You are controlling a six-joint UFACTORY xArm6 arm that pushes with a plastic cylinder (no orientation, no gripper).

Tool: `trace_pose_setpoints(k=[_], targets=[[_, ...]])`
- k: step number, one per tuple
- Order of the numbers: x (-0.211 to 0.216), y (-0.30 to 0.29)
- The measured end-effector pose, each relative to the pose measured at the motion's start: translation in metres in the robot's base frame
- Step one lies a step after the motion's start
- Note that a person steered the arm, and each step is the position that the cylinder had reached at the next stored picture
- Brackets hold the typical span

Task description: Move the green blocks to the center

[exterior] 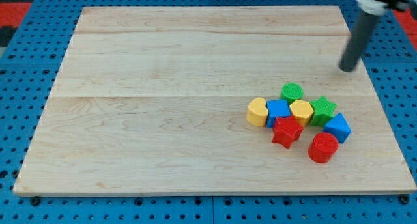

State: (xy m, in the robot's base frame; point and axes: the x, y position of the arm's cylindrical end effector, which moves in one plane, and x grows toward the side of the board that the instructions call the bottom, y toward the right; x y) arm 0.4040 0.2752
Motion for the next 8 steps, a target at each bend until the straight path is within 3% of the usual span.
trace_pose_setpoints(k=[1, 3, 8], targets=[[0.051, -0.01], [0.087, -0.033], [0.103, -0.079]])
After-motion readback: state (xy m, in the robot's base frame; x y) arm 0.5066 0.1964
